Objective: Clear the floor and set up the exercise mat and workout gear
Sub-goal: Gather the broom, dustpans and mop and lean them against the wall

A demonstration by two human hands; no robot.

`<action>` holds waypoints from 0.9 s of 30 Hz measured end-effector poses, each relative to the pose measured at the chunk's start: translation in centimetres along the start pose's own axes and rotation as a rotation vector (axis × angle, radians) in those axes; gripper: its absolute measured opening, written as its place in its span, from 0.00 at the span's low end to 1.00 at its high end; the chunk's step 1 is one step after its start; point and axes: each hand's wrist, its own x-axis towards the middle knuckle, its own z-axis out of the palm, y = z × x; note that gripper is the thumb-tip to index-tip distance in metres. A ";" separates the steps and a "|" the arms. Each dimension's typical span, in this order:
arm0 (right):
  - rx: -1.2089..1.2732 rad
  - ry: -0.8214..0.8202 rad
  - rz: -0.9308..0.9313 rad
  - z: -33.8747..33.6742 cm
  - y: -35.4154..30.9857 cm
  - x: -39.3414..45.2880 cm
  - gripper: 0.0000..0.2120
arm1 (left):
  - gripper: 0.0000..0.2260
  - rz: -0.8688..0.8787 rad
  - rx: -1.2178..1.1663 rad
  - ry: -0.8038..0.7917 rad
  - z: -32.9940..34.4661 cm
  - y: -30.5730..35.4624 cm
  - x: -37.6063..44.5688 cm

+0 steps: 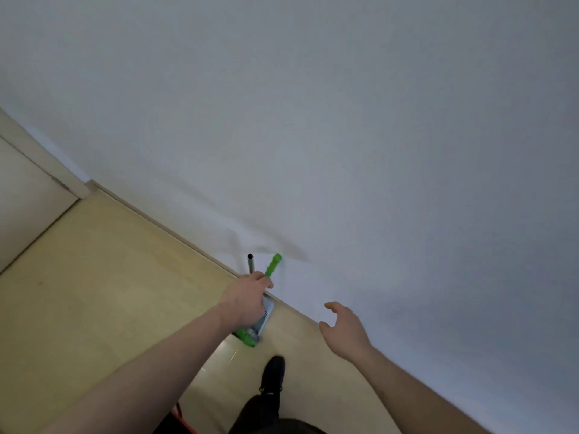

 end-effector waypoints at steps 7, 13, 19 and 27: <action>0.140 0.146 0.062 -2.2 8.5 -7.3 0.24 | 0.18 0.224 0.166 -0.069 2.4 9.4 -0.6; 0.356 0.323 0.181 -3.6 18.7 -15.5 0.23 | 0.18 0.461 0.373 -0.183 6.2 22.6 -1.4; 0.508 0.490 0.355 -4.1 31.5 -25.9 0.24 | 0.17 0.713 0.479 -0.244 13.2 37.8 -5.6; 0.620 0.591 0.582 -2.9 46.0 -36.9 0.27 | 0.20 0.995 0.577 -0.328 22.4 54.2 -12.9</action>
